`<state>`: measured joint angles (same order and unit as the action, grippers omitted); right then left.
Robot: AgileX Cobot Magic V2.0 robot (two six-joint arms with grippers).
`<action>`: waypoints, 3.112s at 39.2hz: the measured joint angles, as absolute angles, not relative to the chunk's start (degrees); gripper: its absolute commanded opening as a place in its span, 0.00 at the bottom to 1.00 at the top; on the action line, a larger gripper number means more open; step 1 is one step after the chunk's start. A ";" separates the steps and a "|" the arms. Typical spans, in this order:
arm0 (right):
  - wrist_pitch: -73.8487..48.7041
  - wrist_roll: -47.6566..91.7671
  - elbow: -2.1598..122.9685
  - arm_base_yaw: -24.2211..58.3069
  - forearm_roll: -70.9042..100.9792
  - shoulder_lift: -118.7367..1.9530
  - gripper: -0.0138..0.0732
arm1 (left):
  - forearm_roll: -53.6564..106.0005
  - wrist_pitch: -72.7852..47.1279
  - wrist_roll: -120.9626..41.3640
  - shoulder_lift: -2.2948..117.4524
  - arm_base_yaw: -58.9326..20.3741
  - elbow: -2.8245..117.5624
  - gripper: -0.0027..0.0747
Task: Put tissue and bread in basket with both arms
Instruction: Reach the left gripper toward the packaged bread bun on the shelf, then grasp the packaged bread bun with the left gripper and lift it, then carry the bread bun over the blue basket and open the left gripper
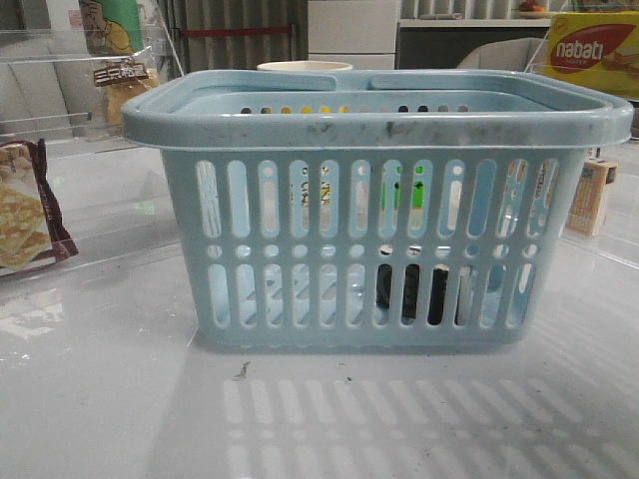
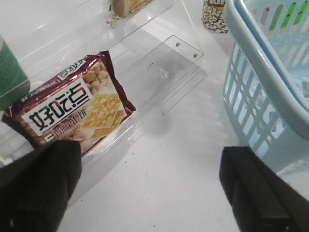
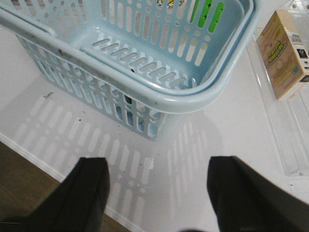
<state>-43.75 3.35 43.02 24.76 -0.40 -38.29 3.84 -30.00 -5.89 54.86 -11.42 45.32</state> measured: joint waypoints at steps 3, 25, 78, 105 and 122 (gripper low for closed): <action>-43.86 3.35 43.02 24.76 -0.40 -38.29 0.77 | 3.84 -28.31 -5.89 59.64 -11.42 48.20 0.87; -43.98 3.35 43.02 24.76 -0.43 -38.29 0.77 | 3.84 -20.09 -5.89 93.89 -11.42 74.83 0.85; -44.08 3.35 43.02 24.76 -0.53 -38.29 0.77 | 4.99 -15.72 -5.89 116.36 -7.85 94.00 0.26; -44.08 3.35 43.02 24.76 -0.53 -38.29 0.77 | 5.14 -39.12 -8.87 90.74 -20.23 94.14 0.15; -44.08 3.35 43.02 24.76 -0.53 -38.29 0.77 | 5.22 -43.21 -11.17 96.57 -36.77 94.14 0.18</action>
